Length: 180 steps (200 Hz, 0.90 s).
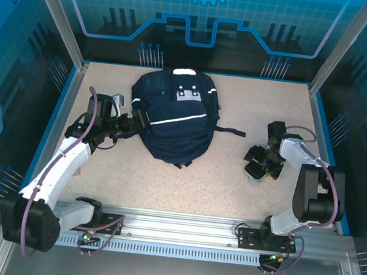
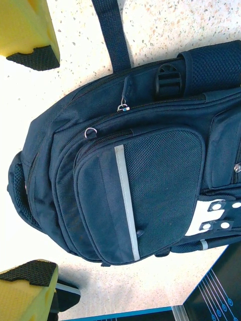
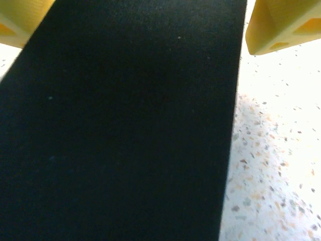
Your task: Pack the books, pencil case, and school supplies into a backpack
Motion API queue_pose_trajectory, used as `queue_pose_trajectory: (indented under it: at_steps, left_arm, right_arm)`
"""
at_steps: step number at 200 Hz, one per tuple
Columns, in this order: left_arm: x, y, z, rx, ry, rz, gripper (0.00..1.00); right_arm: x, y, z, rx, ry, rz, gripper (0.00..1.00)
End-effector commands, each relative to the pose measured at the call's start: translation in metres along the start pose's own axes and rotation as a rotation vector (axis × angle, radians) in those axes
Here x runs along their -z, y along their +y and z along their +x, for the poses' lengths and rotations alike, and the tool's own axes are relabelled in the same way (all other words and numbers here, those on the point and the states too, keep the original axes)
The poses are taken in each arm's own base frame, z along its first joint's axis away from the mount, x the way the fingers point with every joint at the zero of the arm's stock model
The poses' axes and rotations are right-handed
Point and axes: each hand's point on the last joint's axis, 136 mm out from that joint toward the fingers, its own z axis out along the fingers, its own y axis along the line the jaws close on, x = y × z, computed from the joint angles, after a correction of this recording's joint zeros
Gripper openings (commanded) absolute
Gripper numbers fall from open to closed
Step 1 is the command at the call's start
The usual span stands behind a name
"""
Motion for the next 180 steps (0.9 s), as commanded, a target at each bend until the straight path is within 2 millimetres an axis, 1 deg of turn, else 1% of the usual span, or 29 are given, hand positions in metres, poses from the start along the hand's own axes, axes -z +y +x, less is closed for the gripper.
queue_pose_trajectory:
  at_steps: [1, 11, 22, 39, 55, 75, 94, 112, 142, 162, 180]
  left_arm:
    - [-0.004, -0.007, 0.003, -0.008, 0.028, 0.029, 0.99]
    - [-0.005, -0.009, 0.003, -0.016, 0.038, 0.037, 0.99]
    - [-0.008, -0.012, 0.004, -0.03, 0.054, 0.038, 0.99]
    - [-0.014, -0.024, 0.008, -0.087, 0.084, 0.051, 0.99]
    - [-0.021, -0.04, 0.013, -0.166, 0.118, 0.074, 0.99]
    - [-0.037, -0.056, 0.024, -0.315, 0.156, 0.076, 0.98]
    - [-0.056, -0.061, 0.034, -0.47, 0.19, 0.034, 0.94]
    - [-0.072, -0.066, 0.044, -0.58, 0.241, 0.022, 0.9]
    - [-0.088, -0.077, 0.061, -0.8, 0.312, 0.034, 0.83]
    - [-0.102, -0.074, 0.062, -0.869, 0.343, 0.023, 0.79]
    - [-0.112, -0.068, 0.07, -0.905, 0.42, 0.016, 0.75]
  right_arm:
    - [-0.008, 0.005, 0.008, -0.011, 0.038, -0.012, 0.83]
    - [-0.009, 0.005, 0.009, -0.009, 0.041, -0.011, 0.81]
    - [-0.008, 0.003, 0.009, -0.007, 0.042, -0.004, 0.75]
    - [-0.003, 0.004, 0.009, 0.002, 0.027, -0.008, 0.72]
    - [0.007, 0.007, 0.007, 0.02, 0.002, -0.028, 0.7]
    - [0.024, 0.014, 0.003, 0.052, -0.042, -0.067, 0.7]
    - [0.039, 0.021, 0.002, 0.074, -0.075, -0.101, 0.69]
    - [0.049, 0.025, 0.001, 0.087, -0.091, -0.124, 0.69]
    - [0.059, 0.032, 0.001, 0.1, -0.107, -0.158, 0.69]
    - [0.062, 0.036, 0.001, 0.105, -0.11, -0.179, 0.69]
    - [0.063, 0.041, 0.002, 0.105, -0.103, -0.202, 0.69]
